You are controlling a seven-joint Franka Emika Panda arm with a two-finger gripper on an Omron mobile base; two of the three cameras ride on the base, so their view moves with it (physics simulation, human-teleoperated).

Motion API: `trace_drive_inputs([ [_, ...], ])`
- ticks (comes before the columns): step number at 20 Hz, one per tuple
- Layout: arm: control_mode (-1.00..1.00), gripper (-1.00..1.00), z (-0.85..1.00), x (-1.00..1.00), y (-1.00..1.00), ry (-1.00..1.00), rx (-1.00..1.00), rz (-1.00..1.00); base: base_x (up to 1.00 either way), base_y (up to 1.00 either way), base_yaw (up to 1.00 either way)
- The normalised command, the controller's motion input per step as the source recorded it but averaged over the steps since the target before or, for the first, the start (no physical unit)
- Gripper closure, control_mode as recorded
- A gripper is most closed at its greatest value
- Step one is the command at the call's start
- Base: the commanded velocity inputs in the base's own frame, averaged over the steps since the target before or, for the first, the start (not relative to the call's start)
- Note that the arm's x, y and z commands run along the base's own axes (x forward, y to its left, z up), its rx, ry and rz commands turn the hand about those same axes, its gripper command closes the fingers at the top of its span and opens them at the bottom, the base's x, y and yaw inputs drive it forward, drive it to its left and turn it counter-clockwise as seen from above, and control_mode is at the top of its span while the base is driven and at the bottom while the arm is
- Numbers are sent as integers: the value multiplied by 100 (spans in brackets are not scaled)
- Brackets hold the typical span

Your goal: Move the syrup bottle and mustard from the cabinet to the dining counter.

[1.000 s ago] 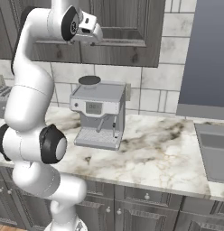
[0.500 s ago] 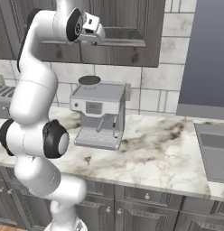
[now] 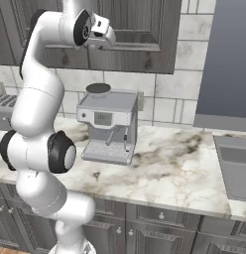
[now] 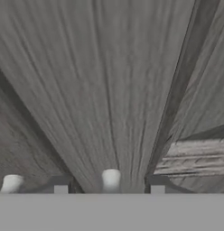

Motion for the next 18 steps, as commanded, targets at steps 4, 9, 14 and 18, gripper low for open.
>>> trace_drive_inputs([
  [4, -100, 100, -23, -1, 0, -8, 0, 0, 0, 0, 0],
  [9, -100, 100, -23, -38, -4, -12, 0, 0, 0, 0, 0],
  [14, -100, 100, -11, -93, -40, -8, 0, -1, 0, 0, 0],
  [18, -100, 100, -1, -98, -76, 0, 0, -3, 0, 0, 0],
])
